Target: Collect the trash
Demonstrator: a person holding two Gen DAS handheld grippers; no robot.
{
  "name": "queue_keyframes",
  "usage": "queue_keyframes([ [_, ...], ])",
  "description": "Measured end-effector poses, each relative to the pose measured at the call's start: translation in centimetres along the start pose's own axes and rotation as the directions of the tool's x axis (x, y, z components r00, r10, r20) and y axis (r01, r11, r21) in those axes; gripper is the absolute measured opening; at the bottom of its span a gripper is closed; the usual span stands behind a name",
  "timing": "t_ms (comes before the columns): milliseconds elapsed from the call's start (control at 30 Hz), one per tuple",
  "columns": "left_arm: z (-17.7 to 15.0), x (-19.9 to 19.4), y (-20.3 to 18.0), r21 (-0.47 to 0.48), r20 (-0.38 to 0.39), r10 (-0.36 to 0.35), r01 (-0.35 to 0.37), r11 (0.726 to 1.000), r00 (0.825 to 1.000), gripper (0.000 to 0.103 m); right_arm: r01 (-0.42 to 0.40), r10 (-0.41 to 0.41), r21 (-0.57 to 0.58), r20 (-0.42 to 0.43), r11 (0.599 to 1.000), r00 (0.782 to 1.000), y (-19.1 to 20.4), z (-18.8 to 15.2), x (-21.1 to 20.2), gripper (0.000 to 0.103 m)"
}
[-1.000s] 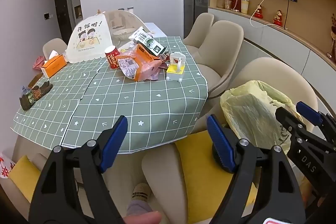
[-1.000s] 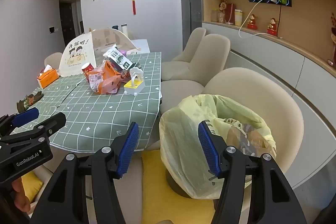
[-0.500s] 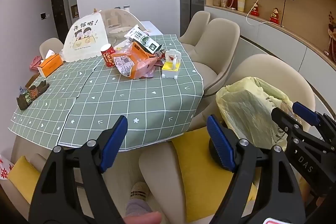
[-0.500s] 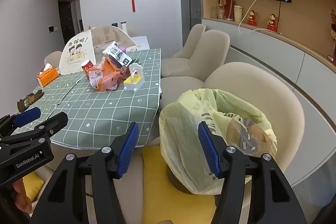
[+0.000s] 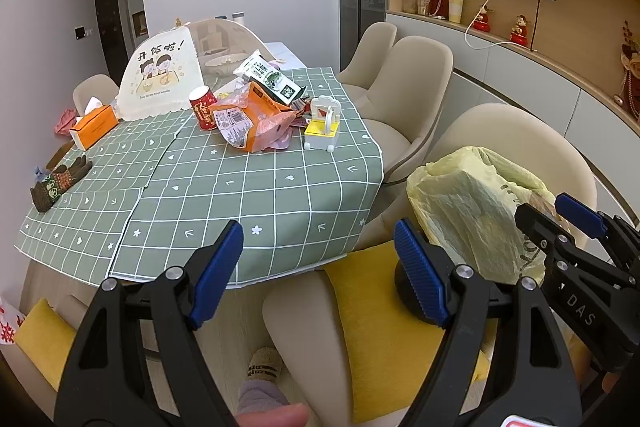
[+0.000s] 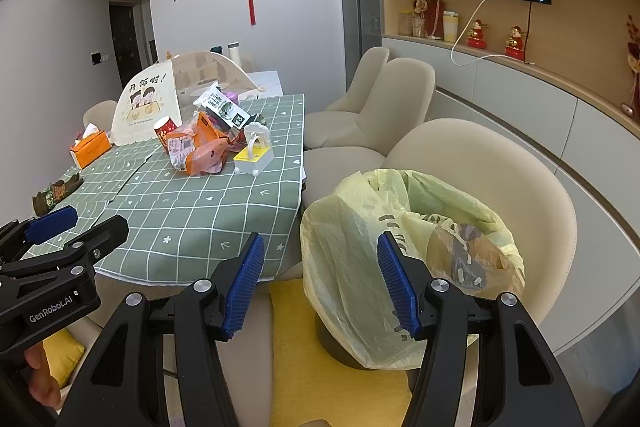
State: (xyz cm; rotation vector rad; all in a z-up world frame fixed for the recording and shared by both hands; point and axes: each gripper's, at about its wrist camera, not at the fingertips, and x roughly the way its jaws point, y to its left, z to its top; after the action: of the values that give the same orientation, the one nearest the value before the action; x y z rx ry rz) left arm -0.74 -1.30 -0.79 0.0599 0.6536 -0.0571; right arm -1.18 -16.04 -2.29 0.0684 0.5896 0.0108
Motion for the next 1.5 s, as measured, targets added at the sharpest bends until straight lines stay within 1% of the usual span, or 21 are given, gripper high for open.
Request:
queue_keyframes([
  [700, -0.11, 0.31, -0.29, 0.007, -0.036, -0.018, 0.019, 1.0, 0.999, 0.074, 0.001, -0.001, 0.024, -0.011, 1.0, 1.0, -0.63, -0.31, -0.08, 0.056],
  [1500, -0.1, 0.18, -0.3, 0.004, -0.034, -0.019, 0.019, 1.0, 0.999, 0.074, 0.003, -0.003, 0.023, -0.015, 1.0, 1.0, -0.75, -0.74, -0.03, 0.056],
])
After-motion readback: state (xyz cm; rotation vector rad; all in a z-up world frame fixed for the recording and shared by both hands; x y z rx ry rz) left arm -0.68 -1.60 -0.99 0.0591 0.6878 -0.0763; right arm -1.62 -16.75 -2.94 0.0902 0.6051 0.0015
